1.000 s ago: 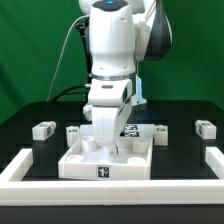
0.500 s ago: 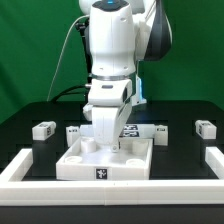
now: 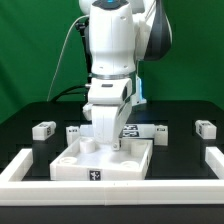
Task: Assemble one leg
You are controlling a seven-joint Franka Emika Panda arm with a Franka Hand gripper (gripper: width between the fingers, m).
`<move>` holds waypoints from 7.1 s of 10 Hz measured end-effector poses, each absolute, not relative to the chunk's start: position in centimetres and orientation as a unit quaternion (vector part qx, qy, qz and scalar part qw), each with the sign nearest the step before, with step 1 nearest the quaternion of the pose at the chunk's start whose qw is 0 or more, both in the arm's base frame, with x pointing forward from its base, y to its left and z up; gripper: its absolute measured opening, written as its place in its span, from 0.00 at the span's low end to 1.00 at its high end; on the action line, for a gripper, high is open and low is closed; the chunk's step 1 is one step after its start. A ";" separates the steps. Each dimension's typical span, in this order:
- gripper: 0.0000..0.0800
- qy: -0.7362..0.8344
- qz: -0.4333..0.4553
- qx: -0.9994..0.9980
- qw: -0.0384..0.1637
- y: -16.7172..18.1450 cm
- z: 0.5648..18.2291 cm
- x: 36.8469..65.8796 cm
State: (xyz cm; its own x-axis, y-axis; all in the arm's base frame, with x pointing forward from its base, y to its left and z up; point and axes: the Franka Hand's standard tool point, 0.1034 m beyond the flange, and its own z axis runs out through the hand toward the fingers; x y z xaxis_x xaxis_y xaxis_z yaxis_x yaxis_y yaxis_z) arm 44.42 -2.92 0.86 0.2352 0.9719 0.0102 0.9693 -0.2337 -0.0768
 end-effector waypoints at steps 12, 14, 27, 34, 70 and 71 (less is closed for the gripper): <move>0.08 -0.709 0.012 -0.705 0.013 -2.0 0.8 46.4; 0.08 -0.722 0.006 -0.691 0.019 0.4 0.7 46.5; 0.08 -0.696 0.011 -0.718 0.033 7.3 0.7 48.9; 0.80 -0.695 0.011 -0.718 0.034 7.2 0.7 48.9; 0.81 -0.086 0.400 -0.912 -0.030 18.2 4.7 36.6; 0.81 -0.086 0.421 -0.903 -0.031 18.4 4.0 36.4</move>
Offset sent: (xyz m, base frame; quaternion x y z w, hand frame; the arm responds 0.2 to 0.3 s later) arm 0.0235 0.0028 0.0034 -0.0293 -0.0100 -0.2132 0.9765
